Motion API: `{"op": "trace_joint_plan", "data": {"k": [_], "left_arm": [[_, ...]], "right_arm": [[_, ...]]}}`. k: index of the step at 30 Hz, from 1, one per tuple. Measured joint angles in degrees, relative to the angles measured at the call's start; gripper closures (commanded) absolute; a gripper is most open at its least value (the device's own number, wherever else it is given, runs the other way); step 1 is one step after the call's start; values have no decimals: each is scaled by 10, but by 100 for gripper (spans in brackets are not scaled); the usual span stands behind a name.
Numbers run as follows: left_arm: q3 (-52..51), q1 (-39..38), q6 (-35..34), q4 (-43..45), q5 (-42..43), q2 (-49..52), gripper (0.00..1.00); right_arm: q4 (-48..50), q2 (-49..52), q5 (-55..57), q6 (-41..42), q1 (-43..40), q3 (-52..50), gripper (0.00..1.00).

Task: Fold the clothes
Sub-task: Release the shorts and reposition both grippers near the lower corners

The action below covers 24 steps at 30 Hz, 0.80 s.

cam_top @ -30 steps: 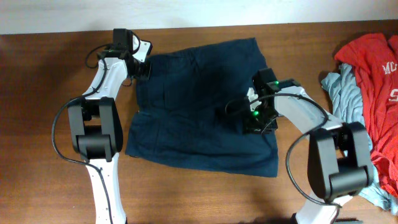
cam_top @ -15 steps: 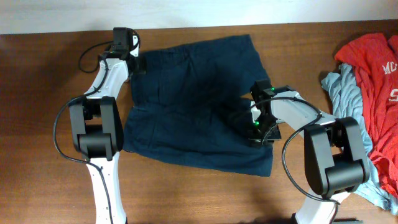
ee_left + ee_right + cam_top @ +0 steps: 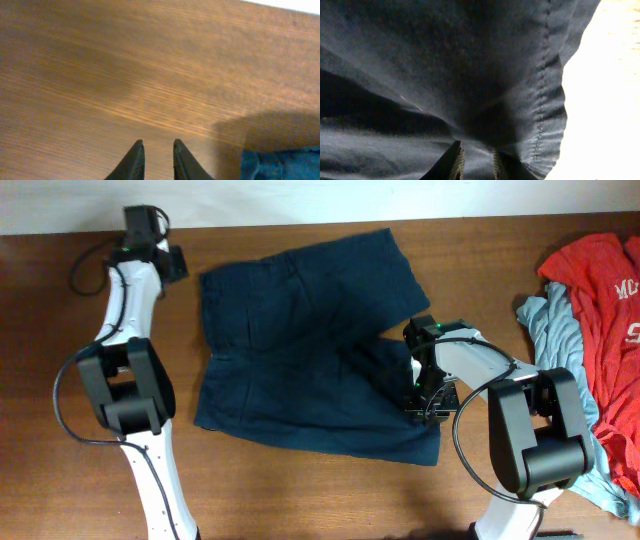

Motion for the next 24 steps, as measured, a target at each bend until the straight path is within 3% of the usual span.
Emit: {"op": "trace_joint_plan", "data": {"k": [5, 7, 10, 15, 17, 20, 24], "left_arm": [[106, -3, 15, -147, 8, 1, 56], [150, -8, 16, -209, 20, 1, 56], [214, -15, 15, -308, 32, 1, 73], [336, -19, 19, -470, 40, 2, 80], [387, -19, 19, -522, 39, 3, 82], [465, -19, 19, -558, 39, 1, 82], [492, -27, 19, -559, 22, -28, 81]], "right_arm": [[0, -1, 0, 1, 0, 0, 75], [2, -7, 2, 1, 0, -2, 74], [4, -21, 19, 3, 0, -10, 64], [5, -122, 41, 5, -1, 1, 35], [8, -181, 47, 5, -1, 21, 28], [18, -253, 53, 3, -1, 51, 24], [23, -311, 56, 3, -1, 67, 23]]}}
